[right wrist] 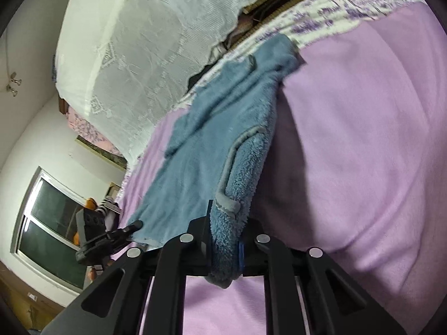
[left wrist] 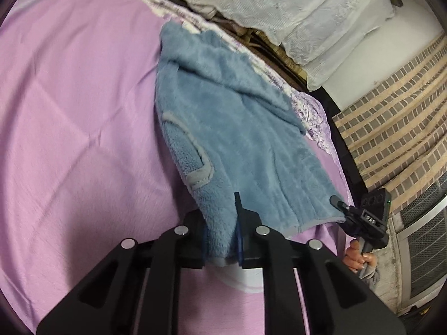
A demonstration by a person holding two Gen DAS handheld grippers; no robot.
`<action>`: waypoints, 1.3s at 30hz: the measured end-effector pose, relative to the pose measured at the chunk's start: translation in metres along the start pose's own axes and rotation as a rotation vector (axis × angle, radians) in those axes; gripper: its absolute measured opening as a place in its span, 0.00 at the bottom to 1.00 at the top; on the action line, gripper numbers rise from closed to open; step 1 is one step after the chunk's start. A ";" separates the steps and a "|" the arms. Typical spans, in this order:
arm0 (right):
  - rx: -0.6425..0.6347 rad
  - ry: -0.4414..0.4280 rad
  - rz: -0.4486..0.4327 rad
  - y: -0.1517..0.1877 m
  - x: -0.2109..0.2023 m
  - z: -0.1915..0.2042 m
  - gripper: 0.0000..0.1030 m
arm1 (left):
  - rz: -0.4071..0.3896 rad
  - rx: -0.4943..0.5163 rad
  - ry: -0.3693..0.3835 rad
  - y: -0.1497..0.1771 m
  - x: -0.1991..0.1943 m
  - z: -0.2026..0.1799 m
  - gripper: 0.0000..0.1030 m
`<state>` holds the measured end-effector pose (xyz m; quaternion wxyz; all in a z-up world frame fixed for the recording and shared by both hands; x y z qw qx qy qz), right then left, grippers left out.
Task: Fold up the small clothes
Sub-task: 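Grasp the jacket hem with the left gripper while the right gripper grasps it too, then lift the hem with both grippers and fold it toward the collar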
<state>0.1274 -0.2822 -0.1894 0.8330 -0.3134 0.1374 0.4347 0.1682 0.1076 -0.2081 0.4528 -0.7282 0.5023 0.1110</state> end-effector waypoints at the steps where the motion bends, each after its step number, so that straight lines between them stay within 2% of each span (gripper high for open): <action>1: -0.001 -0.017 0.004 -0.005 0.000 0.005 0.12 | -0.002 0.001 0.005 -0.003 -0.001 -0.001 0.13; 8: 0.040 -0.092 0.013 -0.044 0.003 0.026 0.12 | -0.031 -0.040 0.020 -0.051 -0.003 0.002 0.13; 12: 0.062 -0.108 0.009 -0.068 0.007 0.029 0.12 | -0.047 -0.020 -0.007 -0.076 0.000 -0.003 0.13; 26: 0.081 -0.081 0.005 -0.134 0.044 0.030 0.12 | -0.057 -0.022 -0.049 -0.138 0.024 -0.003 0.13; 39: 0.106 -0.071 0.011 -0.174 0.079 0.023 0.12 | -0.049 -0.029 -0.054 -0.180 0.050 0.007 0.13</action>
Point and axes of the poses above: each gripper's, at about its wrist camera, not at the fingertips, and x roughly the way its jaws point, z to its left, y to its underside, the point moved 4 cm from there along x, roughly the way its jaws point, and after that the axes turned 4 degrees about x, right-handed, at the moved point
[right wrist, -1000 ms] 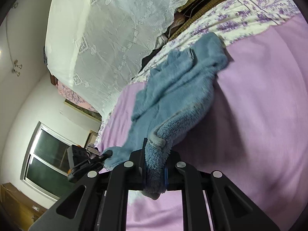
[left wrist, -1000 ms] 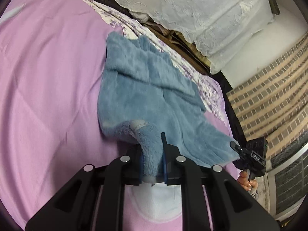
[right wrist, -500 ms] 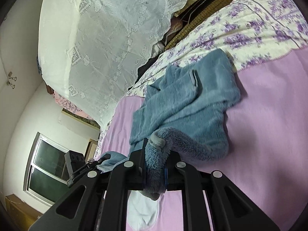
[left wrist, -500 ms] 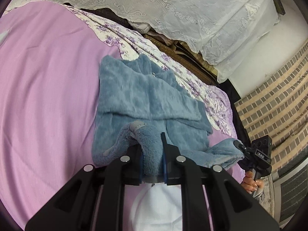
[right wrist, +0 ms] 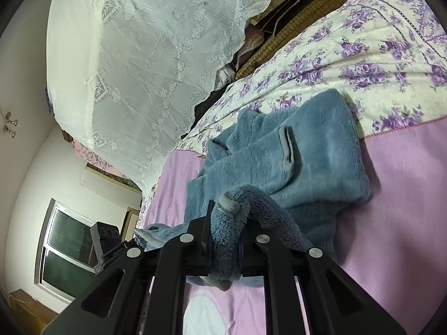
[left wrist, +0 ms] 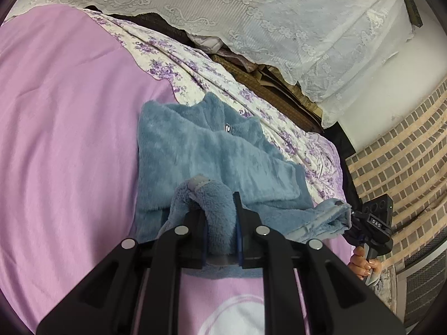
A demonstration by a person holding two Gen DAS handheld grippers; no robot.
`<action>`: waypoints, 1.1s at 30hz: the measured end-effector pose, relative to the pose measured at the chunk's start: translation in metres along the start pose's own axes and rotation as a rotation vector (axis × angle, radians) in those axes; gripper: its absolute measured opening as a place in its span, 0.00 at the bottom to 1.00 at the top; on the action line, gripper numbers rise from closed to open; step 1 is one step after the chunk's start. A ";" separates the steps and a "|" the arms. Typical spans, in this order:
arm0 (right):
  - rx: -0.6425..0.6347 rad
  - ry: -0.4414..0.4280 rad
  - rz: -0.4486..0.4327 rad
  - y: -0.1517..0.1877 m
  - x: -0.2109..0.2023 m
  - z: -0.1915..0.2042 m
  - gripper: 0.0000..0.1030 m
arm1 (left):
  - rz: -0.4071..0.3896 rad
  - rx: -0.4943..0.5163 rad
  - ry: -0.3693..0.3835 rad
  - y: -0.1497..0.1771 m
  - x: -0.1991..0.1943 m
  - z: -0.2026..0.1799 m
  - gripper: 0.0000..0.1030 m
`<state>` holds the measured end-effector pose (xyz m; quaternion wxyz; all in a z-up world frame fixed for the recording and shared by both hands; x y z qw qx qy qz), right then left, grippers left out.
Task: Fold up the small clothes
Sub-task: 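Lift the hem with both grippers and fold it toward the collar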
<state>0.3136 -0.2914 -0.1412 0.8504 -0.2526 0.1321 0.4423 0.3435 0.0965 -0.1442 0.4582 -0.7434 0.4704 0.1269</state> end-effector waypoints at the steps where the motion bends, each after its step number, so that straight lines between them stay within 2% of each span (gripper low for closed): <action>1: 0.003 0.002 -0.001 -0.004 0.003 -0.002 0.12 | -0.002 0.001 -0.001 -0.004 0.003 0.001 0.13; 16: 0.044 0.022 -0.052 -0.064 0.052 -0.016 0.13 | -0.024 -0.019 -0.063 -0.049 0.044 0.025 0.13; 23: 0.027 0.079 -0.087 -0.092 0.084 -0.027 0.13 | -0.022 -0.055 -0.091 -0.073 0.082 0.046 0.13; 24: 0.022 0.087 -0.092 -0.095 0.089 -0.030 0.14 | -0.021 -0.064 -0.089 -0.074 0.089 0.050 0.16; 26: 0.010 0.091 -0.104 -0.101 0.100 -0.040 0.21 | -0.021 -0.102 -0.071 -0.073 0.100 0.061 0.20; 29: 0.055 0.058 -0.071 -0.104 0.108 -0.056 0.25 | -0.010 -0.142 -0.008 -0.070 0.103 0.072 0.23; 30: 0.074 0.021 -0.070 -0.105 0.104 -0.056 0.29 | -0.018 -0.160 0.027 -0.072 0.097 0.074 0.28; 31: 0.086 -0.010 -0.076 -0.106 0.100 -0.055 0.40 | -0.046 -0.175 0.057 -0.074 0.087 0.074 0.32; 32: 0.093 -0.056 -0.100 -0.108 0.091 -0.051 0.48 | -0.072 -0.178 0.064 -0.075 0.080 0.073 0.40; 33: 0.087 -0.085 -0.123 -0.109 0.083 -0.047 0.50 | -0.107 -0.172 0.070 -0.077 0.068 0.071 0.46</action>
Point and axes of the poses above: each gripper's, at about its wrist camera, not at the fingertips, and x roughly the way its jaws point, z to its left, y to its underside, the point moved 4 cm from there along x, roughly the way its jaws point, and after that the axes turned 4 degrees about x, right-handed, at the moved point
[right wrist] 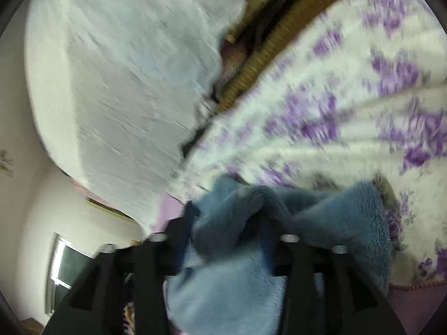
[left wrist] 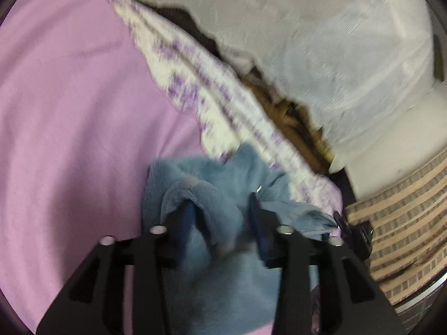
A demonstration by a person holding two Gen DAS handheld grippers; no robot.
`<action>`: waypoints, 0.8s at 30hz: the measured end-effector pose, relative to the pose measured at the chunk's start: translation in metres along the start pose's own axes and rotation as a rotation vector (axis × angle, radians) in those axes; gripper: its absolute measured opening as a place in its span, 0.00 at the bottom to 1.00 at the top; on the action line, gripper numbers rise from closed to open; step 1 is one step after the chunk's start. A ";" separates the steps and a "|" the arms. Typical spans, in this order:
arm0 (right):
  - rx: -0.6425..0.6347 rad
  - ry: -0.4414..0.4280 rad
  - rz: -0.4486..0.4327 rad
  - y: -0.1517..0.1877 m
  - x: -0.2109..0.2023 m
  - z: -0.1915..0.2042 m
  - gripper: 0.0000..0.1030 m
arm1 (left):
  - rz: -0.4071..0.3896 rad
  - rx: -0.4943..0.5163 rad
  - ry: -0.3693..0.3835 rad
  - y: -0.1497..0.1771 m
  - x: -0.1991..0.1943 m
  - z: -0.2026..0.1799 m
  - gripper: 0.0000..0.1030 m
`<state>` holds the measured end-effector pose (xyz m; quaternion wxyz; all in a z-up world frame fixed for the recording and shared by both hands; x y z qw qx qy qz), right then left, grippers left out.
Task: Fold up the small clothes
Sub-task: 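Lift the hem with both grippers and fold it toward the collar, then open both grippers and press the folded jacket flat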
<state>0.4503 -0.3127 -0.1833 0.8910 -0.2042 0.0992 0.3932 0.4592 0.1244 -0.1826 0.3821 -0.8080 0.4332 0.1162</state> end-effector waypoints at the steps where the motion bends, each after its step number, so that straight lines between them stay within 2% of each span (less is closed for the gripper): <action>1: -0.011 -0.027 -0.032 -0.003 -0.009 0.006 0.54 | -0.021 0.008 -0.001 -0.001 -0.007 -0.003 0.51; 2: -0.018 -0.034 -0.060 -0.005 -0.015 0.010 0.56 | -0.069 0.025 -0.038 -0.003 -0.019 -0.006 0.65; 3: -0.030 -0.032 -0.104 -0.007 -0.024 0.013 0.56 | -0.108 0.040 -0.075 -0.005 -0.028 -0.009 0.73; 5: -0.051 -0.017 -0.147 -0.008 -0.033 0.019 0.54 | -0.158 0.083 -0.119 -0.007 -0.042 -0.015 0.73; 6: -0.082 -0.001 -0.155 -0.005 -0.035 0.024 0.52 | -0.150 0.092 -0.113 -0.007 -0.042 -0.017 0.73; 8: -0.150 0.027 -0.130 0.003 -0.029 0.034 0.39 | -0.111 0.099 -0.079 -0.004 -0.034 -0.022 0.73; 10: -0.257 0.078 -0.079 0.018 -0.008 0.049 0.36 | -0.057 0.137 -0.077 0.003 -0.014 -0.035 0.73; 12: -0.354 0.128 -0.035 0.032 0.017 0.060 0.35 | -0.017 0.194 -0.118 0.010 0.006 -0.046 0.73; 15: -0.441 0.222 0.019 0.047 0.050 0.061 0.35 | 0.015 0.268 -0.246 0.018 0.037 -0.052 0.74; 16: -0.450 0.263 0.023 0.047 0.059 0.056 0.35 | 0.026 0.255 -0.292 0.018 0.046 -0.044 0.74; 18: -0.468 0.363 0.014 0.044 0.065 0.043 0.33 | 0.043 0.236 -0.331 0.019 0.055 -0.027 0.72; 19: -0.475 0.425 0.007 0.039 0.067 0.030 0.25 | 0.037 0.251 -0.358 0.019 0.057 -0.022 0.72; 20: -0.465 0.443 0.012 0.036 0.068 0.022 0.16 | 0.026 0.281 -0.381 0.019 0.055 -0.023 0.72; 22: -0.375 0.418 0.011 0.025 0.064 0.007 0.05 | 0.005 0.335 -0.446 0.021 0.056 -0.025 0.72; 24: -0.330 0.408 -0.010 0.017 0.055 -0.002 0.05 | 0.001 0.357 -0.472 0.022 0.056 -0.025 0.72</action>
Point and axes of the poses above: each gripper's, at about its wrist camera, not at the fingertips, and x roughly the way its jaws point, z to its left, y to its underside, the point moved 4 cm from there along x, roughly the way its jaws point, and after that the axes turned 4 degrees about x, right-handed, at the moved point
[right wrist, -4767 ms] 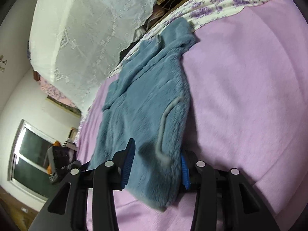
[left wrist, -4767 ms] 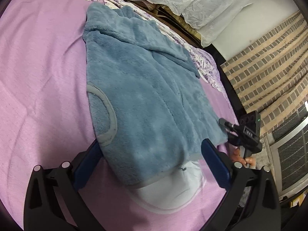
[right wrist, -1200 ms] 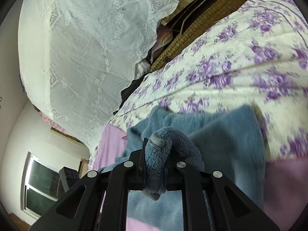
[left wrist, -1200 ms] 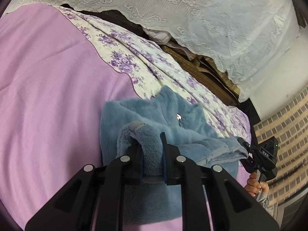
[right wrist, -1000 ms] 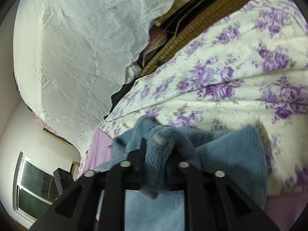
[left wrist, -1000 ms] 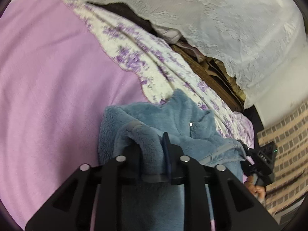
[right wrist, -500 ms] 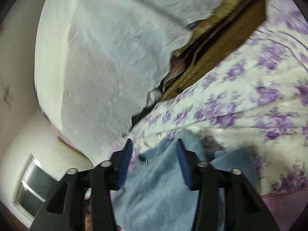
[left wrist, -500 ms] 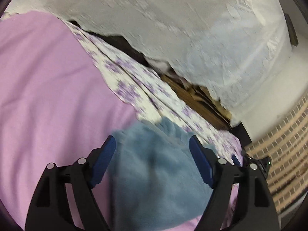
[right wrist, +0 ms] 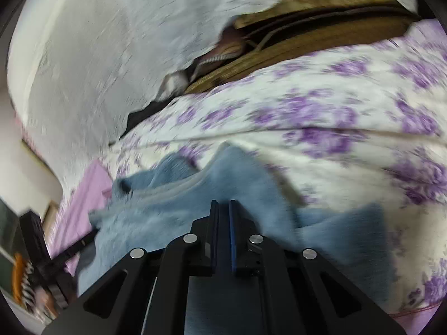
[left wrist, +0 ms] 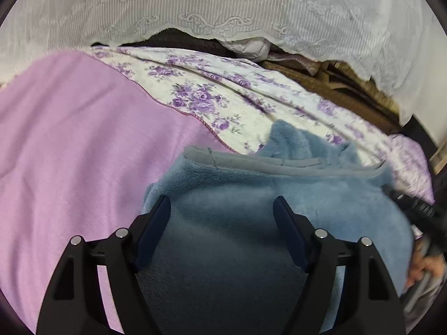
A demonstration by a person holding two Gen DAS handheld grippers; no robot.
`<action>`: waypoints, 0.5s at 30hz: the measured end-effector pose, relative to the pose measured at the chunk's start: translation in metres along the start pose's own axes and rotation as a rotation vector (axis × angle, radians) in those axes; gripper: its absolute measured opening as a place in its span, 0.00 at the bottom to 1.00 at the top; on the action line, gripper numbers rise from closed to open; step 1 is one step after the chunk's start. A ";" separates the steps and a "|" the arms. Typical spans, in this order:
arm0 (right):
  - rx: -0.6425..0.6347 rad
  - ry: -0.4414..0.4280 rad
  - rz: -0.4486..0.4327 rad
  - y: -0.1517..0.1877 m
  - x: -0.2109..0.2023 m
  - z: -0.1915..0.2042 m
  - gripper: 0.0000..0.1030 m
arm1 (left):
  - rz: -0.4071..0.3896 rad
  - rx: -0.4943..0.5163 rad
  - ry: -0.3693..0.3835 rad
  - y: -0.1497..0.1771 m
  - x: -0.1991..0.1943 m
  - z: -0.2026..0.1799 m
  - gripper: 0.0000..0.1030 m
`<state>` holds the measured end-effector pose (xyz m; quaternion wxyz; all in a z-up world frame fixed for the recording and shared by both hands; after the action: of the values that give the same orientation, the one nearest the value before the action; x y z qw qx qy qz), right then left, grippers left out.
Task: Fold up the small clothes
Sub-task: 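Open both grippers and press the folded jacket flat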
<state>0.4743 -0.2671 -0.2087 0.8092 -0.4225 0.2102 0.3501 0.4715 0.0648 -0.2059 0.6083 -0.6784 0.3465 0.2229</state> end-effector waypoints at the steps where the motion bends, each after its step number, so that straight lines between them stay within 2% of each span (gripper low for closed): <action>1: 0.029 -0.014 -0.011 -0.001 -0.003 -0.006 0.04 | -0.003 0.001 -0.004 0.000 -0.001 0.000 0.72; 3: 0.053 -0.028 -0.030 0.001 -0.013 -0.010 0.05 | -0.029 -0.009 -0.007 0.002 -0.013 0.001 0.70; 4: 0.045 -0.016 -0.053 0.003 -0.020 -0.008 0.11 | -0.049 -0.009 0.003 0.004 -0.021 0.000 0.70; 7: -0.124 0.000 -0.143 0.018 -0.059 0.027 0.12 | -0.127 0.052 0.059 0.017 -0.061 -0.013 0.73; 9: -0.185 -0.017 -0.156 0.034 -0.077 0.043 0.15 | -0.142 0.098 0.047 0.027 -0.072 -0.024 0.85; 11: -0.217 -0.016 -0.117 0.054 -0.079 0.054 0.23 | -0.110 0.151 -0.018 0.040 -0.068 -0.033 0.89; 13: -0.253 0.049 -0.041 0.077 -0.065 0.053 0.24 | -0.040 0.190 -0.090 0.049 -0.048 -0.036 0.89; 15: -0.261 0.094 0.013 0.089 -0.046 0.044 0.24 | 0.005 0.192 -0.117 0.051 -0.036 -0.035 0.96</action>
<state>0.3795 -0.2132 -0.2022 0.7343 -0.5385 0.2034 0.3597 0.4059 0.0370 -0.2084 0.6893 -0.6019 0.3316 0.2295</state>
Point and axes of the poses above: each gripper's, at about its wrist camera, not at the fingertips, and x roughly the way its jaws point, z to its left, y to its underside, the point moved 4 cm from there along x, roughly the way its jaws point, and after that the axes turned 4 degrees about x, right-handed, at the moved point
